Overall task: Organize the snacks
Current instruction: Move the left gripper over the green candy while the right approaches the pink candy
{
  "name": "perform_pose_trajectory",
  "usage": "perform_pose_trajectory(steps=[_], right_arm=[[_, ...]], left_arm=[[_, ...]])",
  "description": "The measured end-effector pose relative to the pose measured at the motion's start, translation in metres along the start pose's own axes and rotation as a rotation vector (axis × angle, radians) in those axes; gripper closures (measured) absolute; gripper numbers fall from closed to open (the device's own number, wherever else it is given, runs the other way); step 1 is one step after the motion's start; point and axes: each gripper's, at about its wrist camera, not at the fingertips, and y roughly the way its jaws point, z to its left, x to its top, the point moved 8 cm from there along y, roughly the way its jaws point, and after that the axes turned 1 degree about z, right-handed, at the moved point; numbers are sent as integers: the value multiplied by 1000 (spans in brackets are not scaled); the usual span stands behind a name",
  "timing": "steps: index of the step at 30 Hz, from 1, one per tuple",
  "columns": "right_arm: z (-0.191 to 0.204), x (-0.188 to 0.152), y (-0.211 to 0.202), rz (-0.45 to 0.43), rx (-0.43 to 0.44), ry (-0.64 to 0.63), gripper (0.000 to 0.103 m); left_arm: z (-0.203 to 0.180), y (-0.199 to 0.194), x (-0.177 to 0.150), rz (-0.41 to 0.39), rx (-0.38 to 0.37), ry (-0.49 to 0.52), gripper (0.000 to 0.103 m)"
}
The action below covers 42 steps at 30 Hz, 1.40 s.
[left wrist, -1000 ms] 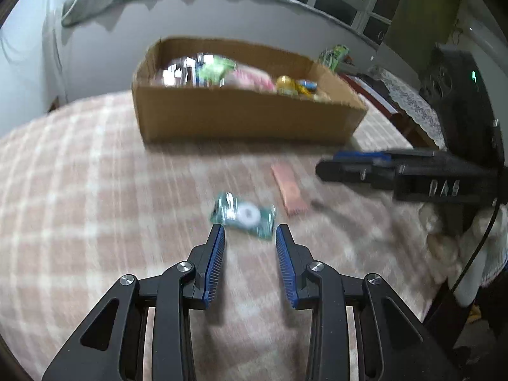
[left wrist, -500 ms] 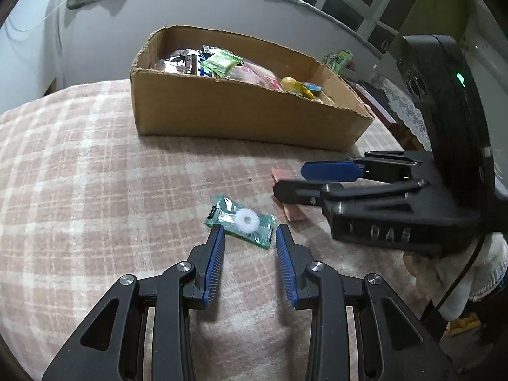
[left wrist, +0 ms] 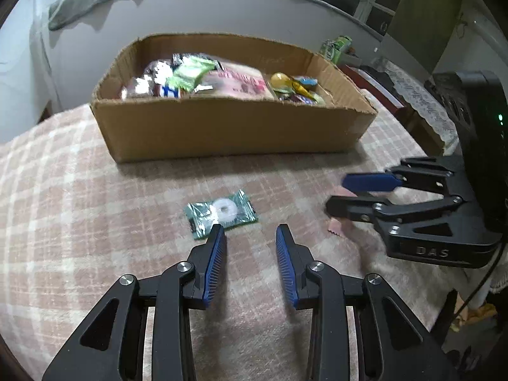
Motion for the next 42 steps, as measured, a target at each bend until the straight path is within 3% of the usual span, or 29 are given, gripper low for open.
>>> perform_pose_trajectory(steps=[3,5,12,17,25,28,33,36,40,42], right_arm=[[-4,-8,-4,-13,27,2,65],[-6,-9,-5,-18,35,6,65],[-9,-8,-10,-25,93,59,64],[-13,-13,-19,-25,117,55,64],[8,-23,-15,-4,20,-94,64],[3,-25,-23,2,24,-38,64],[3,-29,-26,35,35,-14,64],[-2,-25,-30,8,3,25,64],[-9,-31,-44,0,88,108,64],[-11,-35,-48,1,88,111,64]], left_arm=[[5,-12,2,-28,29,50,66],[19,-14,12,-39,35,32,63],[36,8,30,55,-124,-44,63],[26,8,18,83,-156,-22,63],[-4,-11,-18,87,-63,121,63],[-8,-14,-21,68,-18,165,63],[-1,-8,-10,59,-28,105,63],[0,-9,-6,45,-26,93,63],[-2,-7,-6,47,-20,116,63],[-3,-4,-7,53,-22,122,63]])
